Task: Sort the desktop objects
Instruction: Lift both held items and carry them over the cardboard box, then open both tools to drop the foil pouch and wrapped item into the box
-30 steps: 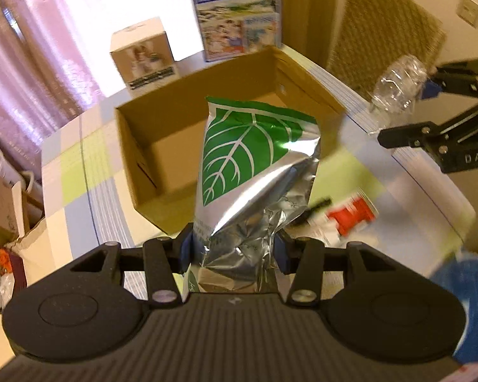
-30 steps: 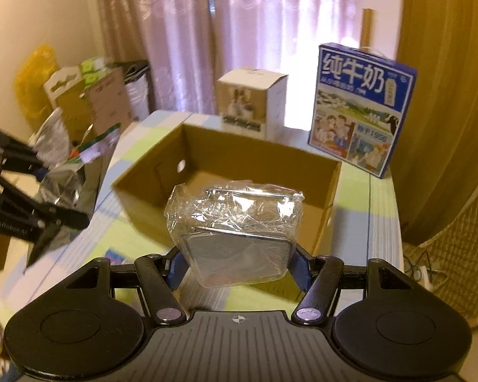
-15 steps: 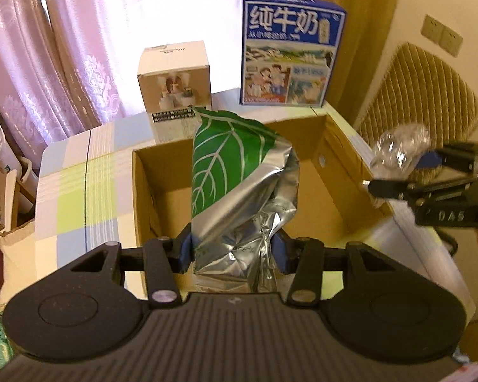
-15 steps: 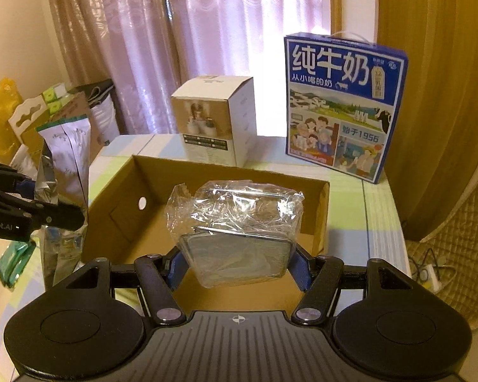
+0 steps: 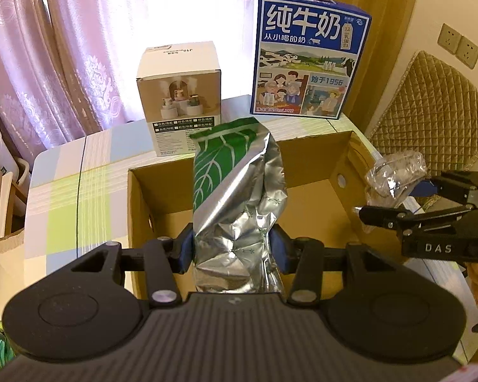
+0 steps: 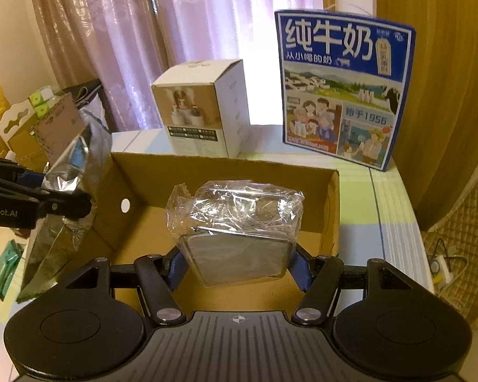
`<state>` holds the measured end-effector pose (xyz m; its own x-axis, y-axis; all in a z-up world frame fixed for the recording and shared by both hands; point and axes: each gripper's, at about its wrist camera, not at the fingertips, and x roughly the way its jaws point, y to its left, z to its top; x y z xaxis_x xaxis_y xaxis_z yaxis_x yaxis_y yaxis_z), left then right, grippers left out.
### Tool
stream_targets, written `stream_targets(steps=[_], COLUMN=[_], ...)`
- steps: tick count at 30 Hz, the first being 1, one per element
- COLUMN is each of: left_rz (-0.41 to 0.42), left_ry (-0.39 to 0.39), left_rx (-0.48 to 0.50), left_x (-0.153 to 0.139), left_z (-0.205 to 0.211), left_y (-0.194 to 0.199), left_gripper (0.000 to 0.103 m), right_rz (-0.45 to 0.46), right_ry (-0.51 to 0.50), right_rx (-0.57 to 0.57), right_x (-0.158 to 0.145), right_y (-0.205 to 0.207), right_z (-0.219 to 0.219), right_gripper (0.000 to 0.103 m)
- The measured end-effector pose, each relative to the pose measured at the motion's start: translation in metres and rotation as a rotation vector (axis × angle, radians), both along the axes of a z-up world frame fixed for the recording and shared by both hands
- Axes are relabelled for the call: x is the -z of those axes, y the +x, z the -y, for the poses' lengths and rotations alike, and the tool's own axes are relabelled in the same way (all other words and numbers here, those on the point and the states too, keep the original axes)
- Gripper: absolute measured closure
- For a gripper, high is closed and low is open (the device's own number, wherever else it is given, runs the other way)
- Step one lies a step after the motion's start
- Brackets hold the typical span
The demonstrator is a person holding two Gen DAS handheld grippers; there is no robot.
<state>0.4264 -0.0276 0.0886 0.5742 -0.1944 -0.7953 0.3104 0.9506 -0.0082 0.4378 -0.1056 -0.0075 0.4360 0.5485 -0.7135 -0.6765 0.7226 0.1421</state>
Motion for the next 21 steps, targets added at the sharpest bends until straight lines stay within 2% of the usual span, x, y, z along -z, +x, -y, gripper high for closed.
stream_targets(steps=[10, 17, 21], left_rz=[0.034, 0.031, 0.014], left_ry=[-0.018, 0.005, 0.019], left_rx=[-0.05, -0.031, -0.019], left_x=[0.015, 0.021, 0.029], left_z=[-0.002, -0.001, -0.002], left_y=[0.014, 0.009, 0.002], left_gripper=[0.059, 0.052, 0.052], right_rz=[-0.017, -0.033, -0.026], right_ry=[-0.006, -0.008, 0.004], right_rx=[0.007, 0.009, 0.017], right_x=[0.015, 0.021, 0.019], right_y=[0.005, 0.006, 0.004], right_z=[-0.001, -0.006, -0.007], right_gripper=[0.041, 0.041, 0.041])
